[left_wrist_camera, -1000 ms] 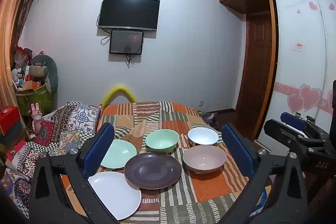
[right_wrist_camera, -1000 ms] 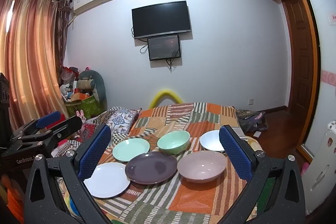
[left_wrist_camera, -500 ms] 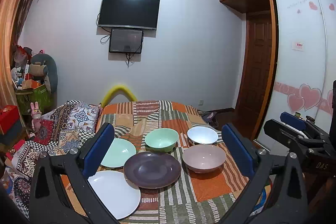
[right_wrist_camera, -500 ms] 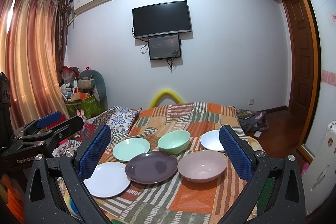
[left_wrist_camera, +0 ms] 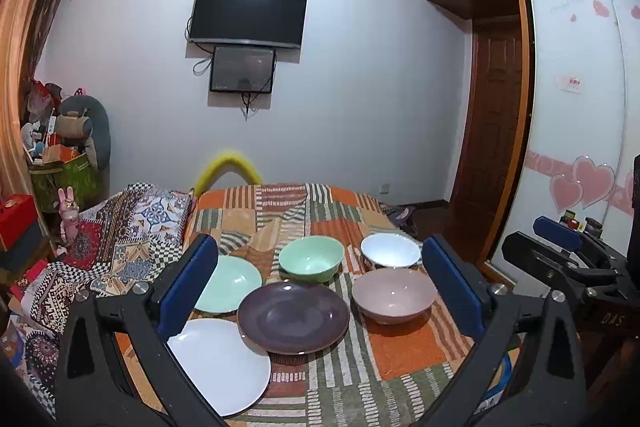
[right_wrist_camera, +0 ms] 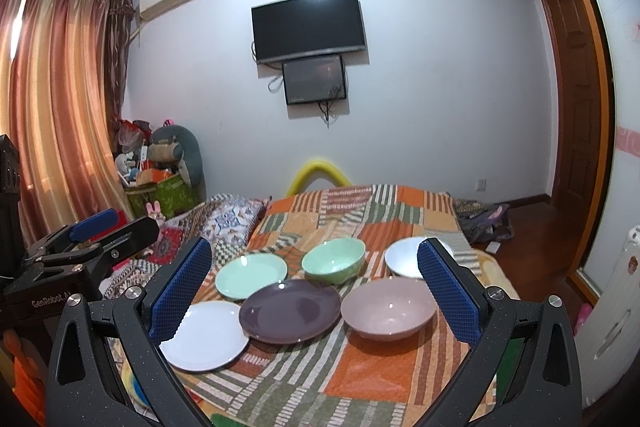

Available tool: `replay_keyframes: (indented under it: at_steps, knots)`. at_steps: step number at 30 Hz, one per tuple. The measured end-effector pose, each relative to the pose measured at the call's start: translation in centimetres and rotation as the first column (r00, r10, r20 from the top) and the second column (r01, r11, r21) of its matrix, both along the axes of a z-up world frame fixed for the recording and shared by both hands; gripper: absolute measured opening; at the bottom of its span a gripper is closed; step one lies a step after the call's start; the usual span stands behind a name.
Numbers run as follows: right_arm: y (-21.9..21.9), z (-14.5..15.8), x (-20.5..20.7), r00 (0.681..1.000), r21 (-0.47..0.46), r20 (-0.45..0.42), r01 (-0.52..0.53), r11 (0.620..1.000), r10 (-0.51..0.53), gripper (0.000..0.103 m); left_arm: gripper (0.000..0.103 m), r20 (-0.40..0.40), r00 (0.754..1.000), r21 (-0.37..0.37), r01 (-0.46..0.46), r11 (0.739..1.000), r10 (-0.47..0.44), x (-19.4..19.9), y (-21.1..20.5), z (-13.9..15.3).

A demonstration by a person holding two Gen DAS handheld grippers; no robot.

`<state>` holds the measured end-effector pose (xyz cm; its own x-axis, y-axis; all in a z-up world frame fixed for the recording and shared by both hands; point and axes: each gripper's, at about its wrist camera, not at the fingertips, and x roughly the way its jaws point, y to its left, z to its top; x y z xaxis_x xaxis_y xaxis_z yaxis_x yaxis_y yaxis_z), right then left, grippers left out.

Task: Organize plates and bowls
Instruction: 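Move the right gripper down and grasp the rim of the dark purple plate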

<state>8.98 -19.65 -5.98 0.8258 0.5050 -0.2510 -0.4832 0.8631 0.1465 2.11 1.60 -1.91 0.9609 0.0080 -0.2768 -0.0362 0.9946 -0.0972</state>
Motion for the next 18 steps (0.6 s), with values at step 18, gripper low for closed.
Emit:
replay_keyframes:
  at_steps: [18]
  knots:
    - [2.0, -7.1, 5.1, 0.955, -0.056, -0.294, -0.056, 0.997, 0.037, 0.088, 0.085, -0.285, 0.957, -0.05, -0.076, 0.996, 0.059, 6.1, 6.1, -8.9]
